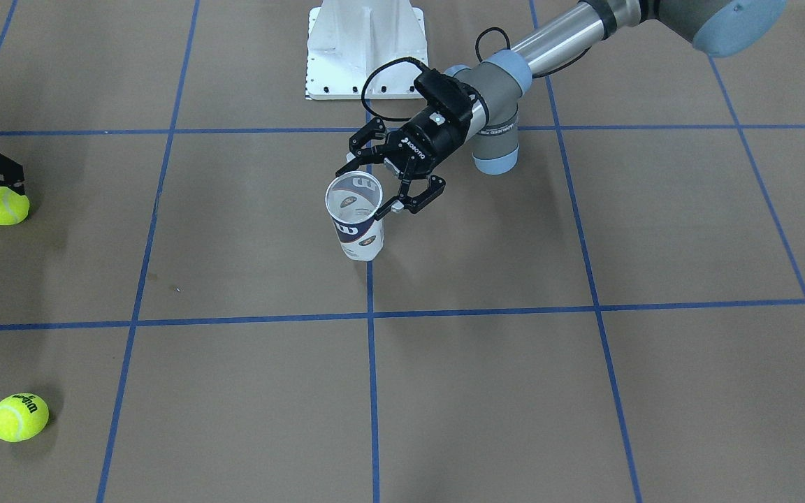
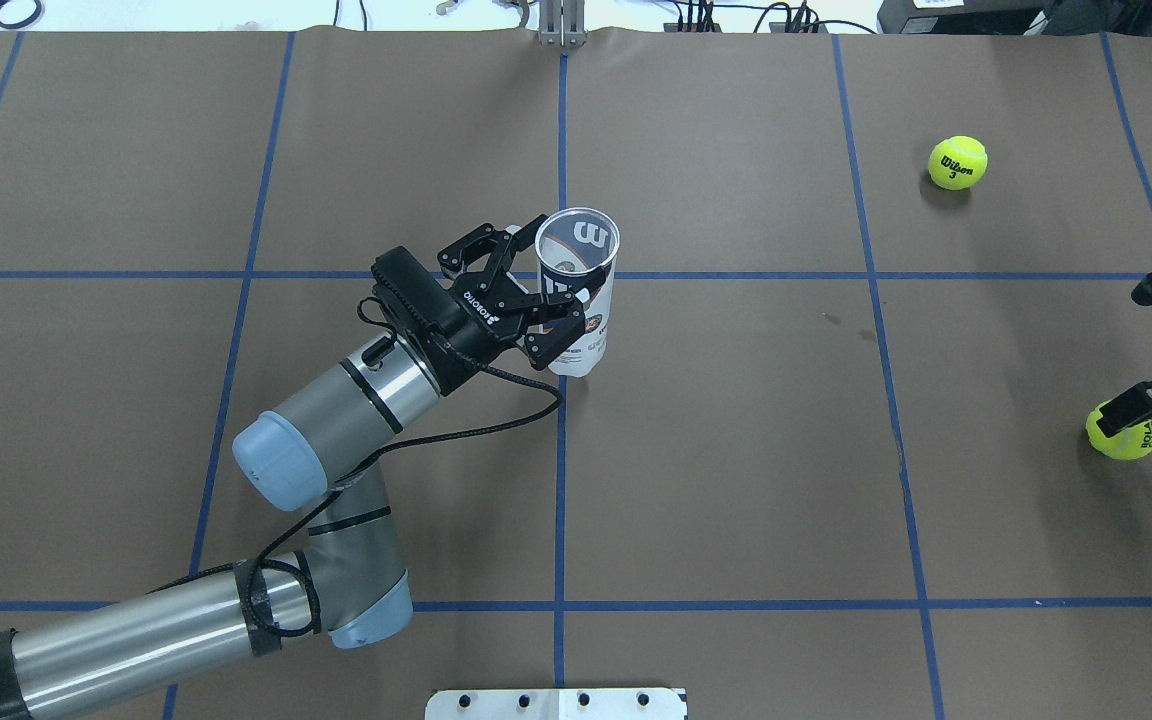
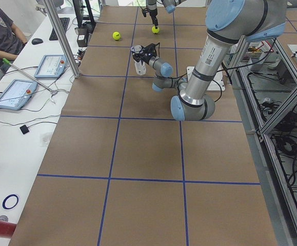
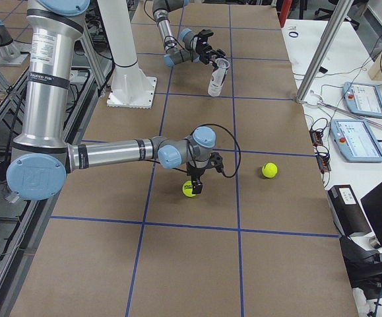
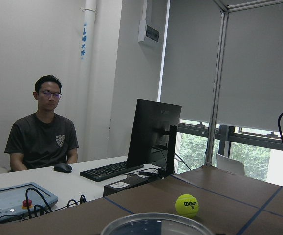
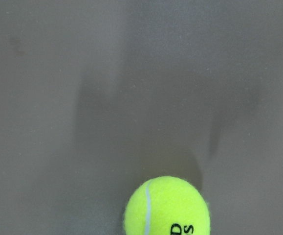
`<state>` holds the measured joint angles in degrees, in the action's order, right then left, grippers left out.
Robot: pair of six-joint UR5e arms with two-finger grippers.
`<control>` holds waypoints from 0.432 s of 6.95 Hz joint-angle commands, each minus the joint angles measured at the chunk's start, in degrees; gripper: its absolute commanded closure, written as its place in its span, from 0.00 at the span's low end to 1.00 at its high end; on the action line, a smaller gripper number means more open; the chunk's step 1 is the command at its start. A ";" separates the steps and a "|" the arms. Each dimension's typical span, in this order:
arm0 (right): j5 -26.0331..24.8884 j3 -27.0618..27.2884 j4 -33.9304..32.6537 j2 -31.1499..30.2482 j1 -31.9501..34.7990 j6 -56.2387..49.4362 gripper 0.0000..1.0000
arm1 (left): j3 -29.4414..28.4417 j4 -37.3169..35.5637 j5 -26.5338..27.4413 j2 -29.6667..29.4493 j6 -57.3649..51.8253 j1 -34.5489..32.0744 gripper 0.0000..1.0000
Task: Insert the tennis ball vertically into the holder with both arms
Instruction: 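Hold the upright can with the left gripper while the right gripper reaches the nearer ball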
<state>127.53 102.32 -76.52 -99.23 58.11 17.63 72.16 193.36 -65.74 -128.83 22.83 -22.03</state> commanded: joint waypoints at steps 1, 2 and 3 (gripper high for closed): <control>-1.31 -1.24 0.05 0.52 -1.24 0.03 0.01 | 0.00 0.00 0.00 0.07 0.02 0.23 0.31; -1.32 -2.20 0.05 0.96 -1.68 0.03 0.01 | -0.09 0.00 0.00 0.24 -0.06 0.66 0.31; -1.32 -2.39 0.05 1.05 -1.94 0.03 0.01 | -0.44 -0.09 0.00 0.07 0.02 0.76 0.31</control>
<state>126.29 100.45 -76.47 -98.42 56.58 17.67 72.00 193.34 -65.74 -128.69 22.81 -21.50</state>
